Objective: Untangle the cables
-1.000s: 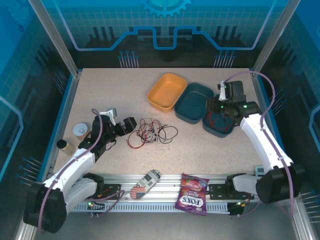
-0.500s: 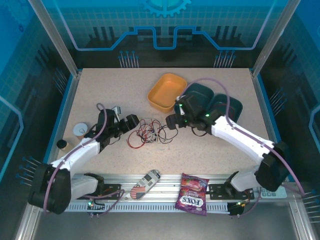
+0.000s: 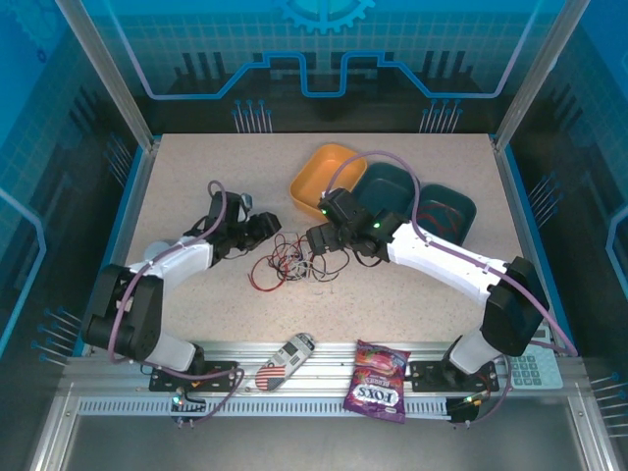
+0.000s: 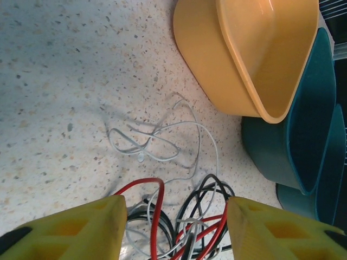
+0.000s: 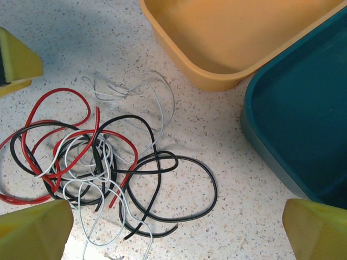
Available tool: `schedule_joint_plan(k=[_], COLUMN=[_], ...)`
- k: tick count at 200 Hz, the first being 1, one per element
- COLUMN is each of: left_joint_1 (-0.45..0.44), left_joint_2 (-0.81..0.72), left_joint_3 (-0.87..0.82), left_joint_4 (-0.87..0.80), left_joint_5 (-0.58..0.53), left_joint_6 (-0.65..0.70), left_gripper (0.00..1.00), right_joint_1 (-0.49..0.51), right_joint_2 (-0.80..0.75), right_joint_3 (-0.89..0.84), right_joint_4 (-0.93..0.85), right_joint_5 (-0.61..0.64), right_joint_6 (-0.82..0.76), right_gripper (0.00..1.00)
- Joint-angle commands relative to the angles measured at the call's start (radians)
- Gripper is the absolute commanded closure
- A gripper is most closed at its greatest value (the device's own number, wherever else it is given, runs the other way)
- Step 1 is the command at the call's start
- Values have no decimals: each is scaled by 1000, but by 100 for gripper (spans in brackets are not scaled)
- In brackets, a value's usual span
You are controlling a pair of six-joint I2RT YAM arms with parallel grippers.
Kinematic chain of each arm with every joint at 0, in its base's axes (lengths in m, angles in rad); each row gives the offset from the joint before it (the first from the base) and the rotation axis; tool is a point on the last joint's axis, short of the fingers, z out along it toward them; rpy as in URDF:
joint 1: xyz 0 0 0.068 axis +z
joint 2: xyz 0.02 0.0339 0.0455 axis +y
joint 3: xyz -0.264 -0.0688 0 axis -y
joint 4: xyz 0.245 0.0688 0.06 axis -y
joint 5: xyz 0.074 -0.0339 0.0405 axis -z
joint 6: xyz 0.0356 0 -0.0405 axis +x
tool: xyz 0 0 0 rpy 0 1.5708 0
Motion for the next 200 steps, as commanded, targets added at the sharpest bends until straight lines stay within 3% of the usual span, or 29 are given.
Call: schedule_joint_plan(k=[1, 65, 143, 200], left_joint_1=[-19, -53, -53, -53], left_joint_2=[36, 84, 55, -18], left_joint_3=[46, 43, -4, -31], left_joint_4=[-35, -30, -33, -38], left_joint_5=[37, 17, 2, -49], left_joint_6=[17, -7, -12, 19], left_gripper=[54, 67, 74, 91], right_joint_1=[8, 9, 8, 8], right_joint_2=[2, -34, -118, -156], right_joint_3=[28, -18, -107, -153], right_joint_4=[0, 39, 133, 176], right_joint_5=[25, 19, 56, 49], right_joint_6=[22, 24, 37, 41], right_gripper=[0, 0, 0, 0])
